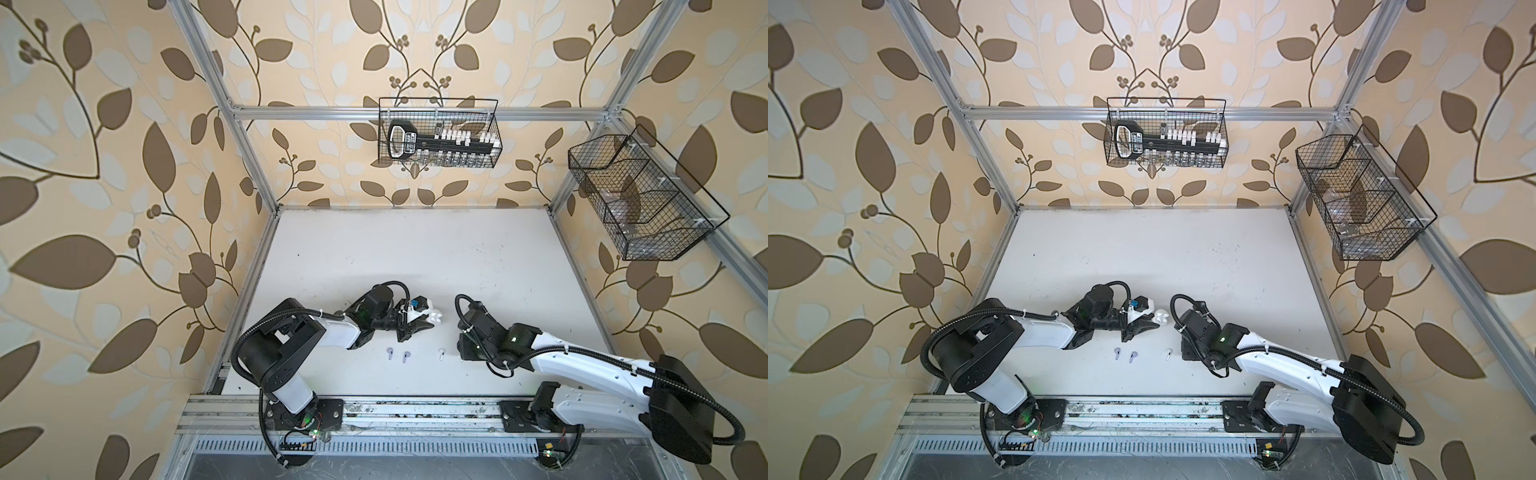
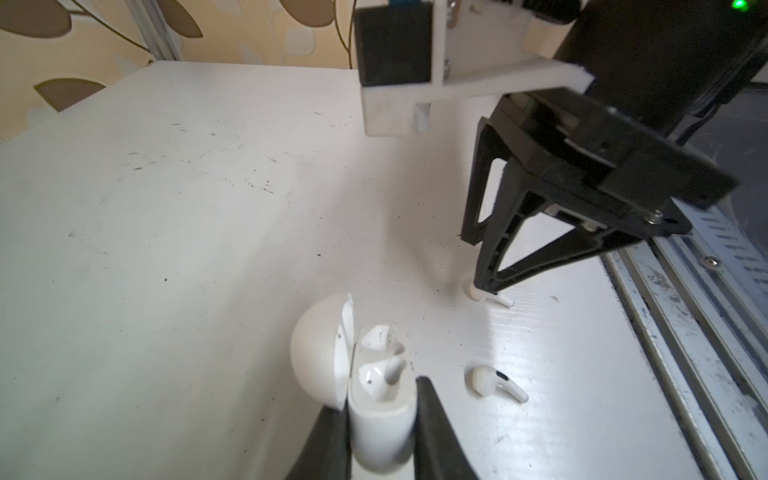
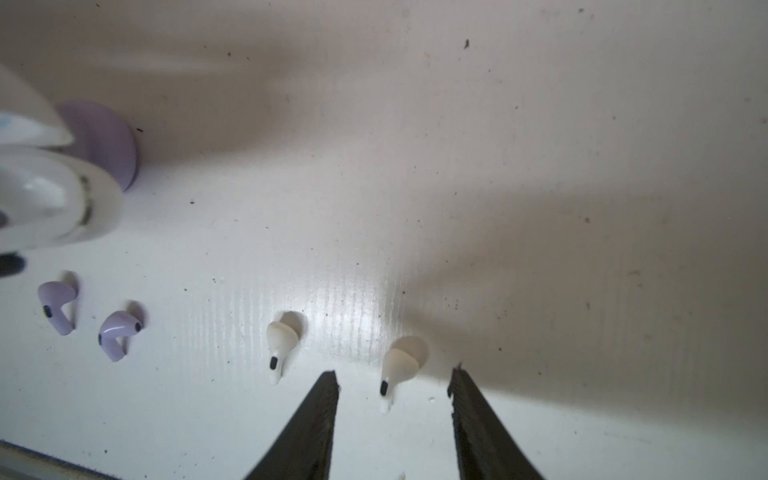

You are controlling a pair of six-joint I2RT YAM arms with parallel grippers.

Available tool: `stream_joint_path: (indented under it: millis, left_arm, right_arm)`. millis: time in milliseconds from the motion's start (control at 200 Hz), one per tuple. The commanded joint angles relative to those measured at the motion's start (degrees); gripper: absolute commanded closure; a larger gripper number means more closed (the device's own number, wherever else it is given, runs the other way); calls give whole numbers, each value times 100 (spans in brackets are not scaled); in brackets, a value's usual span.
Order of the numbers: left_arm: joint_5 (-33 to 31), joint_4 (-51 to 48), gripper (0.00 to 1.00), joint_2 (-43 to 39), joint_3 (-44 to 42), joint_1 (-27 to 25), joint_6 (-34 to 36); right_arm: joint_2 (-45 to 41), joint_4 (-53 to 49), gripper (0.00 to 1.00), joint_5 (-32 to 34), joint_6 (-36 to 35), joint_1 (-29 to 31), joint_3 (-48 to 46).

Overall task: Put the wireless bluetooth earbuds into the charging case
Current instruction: 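Lower the right gripper onto the white earbud nearest the case and grasp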

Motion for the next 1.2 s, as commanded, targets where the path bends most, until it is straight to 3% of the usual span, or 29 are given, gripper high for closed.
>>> stream_joint_path:
  millis: [0, 570, 1195]
  left_arm:
    - [431, 623, 100, 16, -14, -64, 159]
    - [611, 616, 100, -32, 7, -64, 76]
    - [557, 540, 100, -51, 32, -62, 90]
  right_arm:
    - [106, 44, 54, 125, 180, 51, -113]
    - [725, 528, 62, -16, 286, 234, -195]
    - [951, 208, 69, 143, 219, 299, -89]
